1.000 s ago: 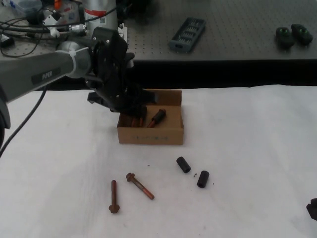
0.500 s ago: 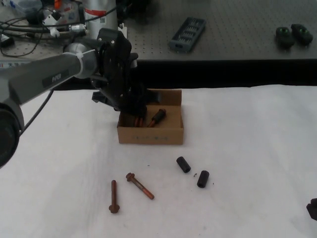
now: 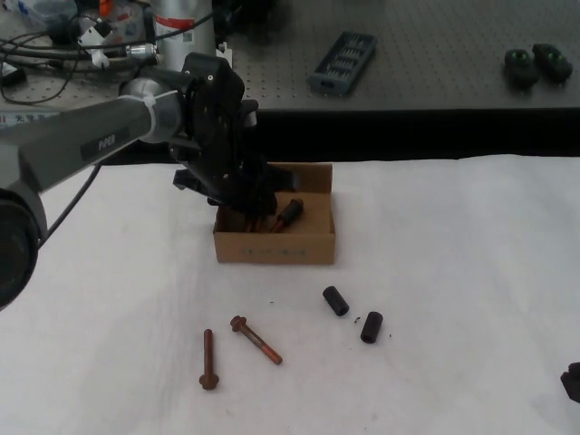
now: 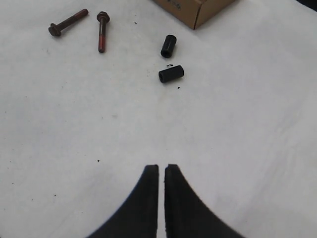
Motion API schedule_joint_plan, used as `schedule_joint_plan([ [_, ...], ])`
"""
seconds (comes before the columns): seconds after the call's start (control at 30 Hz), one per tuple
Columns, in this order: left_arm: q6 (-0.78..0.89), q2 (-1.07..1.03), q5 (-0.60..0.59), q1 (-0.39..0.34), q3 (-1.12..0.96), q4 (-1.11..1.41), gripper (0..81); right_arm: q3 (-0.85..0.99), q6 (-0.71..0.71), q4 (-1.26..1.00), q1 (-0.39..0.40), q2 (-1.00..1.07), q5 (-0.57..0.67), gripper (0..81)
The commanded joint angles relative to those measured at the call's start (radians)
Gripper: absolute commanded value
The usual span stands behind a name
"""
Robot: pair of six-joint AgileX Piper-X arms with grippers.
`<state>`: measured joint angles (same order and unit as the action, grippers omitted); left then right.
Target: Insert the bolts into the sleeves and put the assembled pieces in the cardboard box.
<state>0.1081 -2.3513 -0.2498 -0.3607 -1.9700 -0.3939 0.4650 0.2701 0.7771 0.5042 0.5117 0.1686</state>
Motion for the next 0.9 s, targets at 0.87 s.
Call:
schedule_joint_plan([
  [0.87, -0.082, 0.433, -0.050, 0.058, 0.036, -0.314, 6.9, 0.214, -0.150, -0.184, -0.001, 0.382, 0.137, 5.3],
])
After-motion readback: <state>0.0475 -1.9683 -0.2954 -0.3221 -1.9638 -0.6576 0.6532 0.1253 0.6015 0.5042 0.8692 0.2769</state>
